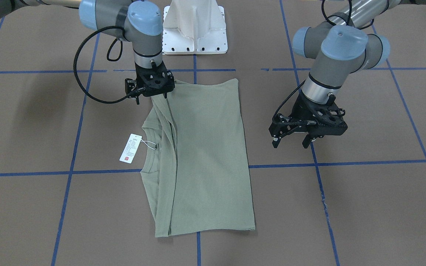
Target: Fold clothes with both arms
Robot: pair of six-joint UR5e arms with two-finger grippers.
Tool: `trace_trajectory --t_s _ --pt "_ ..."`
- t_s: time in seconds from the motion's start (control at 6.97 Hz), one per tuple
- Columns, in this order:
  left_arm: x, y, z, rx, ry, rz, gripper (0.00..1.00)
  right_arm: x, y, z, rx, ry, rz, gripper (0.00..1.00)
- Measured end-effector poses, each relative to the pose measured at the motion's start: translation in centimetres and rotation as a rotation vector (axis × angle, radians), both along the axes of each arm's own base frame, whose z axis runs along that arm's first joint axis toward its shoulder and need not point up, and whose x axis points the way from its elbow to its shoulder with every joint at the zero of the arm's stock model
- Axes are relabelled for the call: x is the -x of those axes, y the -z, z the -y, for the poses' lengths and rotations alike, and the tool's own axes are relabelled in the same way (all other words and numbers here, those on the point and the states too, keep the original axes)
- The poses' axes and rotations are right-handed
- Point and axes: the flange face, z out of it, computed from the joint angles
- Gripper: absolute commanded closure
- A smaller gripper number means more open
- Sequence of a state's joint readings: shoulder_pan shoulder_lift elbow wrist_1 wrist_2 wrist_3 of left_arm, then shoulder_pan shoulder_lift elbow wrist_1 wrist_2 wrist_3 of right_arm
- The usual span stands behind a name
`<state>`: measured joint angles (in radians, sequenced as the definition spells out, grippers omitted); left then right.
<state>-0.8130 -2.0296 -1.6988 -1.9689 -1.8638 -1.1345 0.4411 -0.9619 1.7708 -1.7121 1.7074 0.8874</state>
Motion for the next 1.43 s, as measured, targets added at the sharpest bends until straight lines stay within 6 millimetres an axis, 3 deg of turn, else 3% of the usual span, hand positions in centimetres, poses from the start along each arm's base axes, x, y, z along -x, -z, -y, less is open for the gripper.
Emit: trace_trajectory --t_s 0.14,0.29,0.72,1.15,1.43 --pt "0.0 -0.1 0.0 -0.001 -0.001 0.001 0.00 1.5 0.9 2.7 -0.019 -0.020 0.020 0.16" --pt "0.0 -0.1 0.0 0.000 -0.001 0.002 0.00 2.3 1.4 5.0 -0.034 -0.033 0.023 0.17" --pt "0.0 -0.5 0.0 0.001 -0.002 0.005 0.00 4.3 1.2 9.8 -0.083 -0.056 0.065 0.26" --pt "-0.1 -0.5 0.1 0.002 -0.001 0.005 0.00 5.2 0.3 10.8 -0.080 -0.052 0.059 0.32" --pt "-0.1 -0.5 0.1 0.003 -0.001 0.006 0.00 5.4 -0.3 10.5 -0.072 -0.045 0.052 0.46"
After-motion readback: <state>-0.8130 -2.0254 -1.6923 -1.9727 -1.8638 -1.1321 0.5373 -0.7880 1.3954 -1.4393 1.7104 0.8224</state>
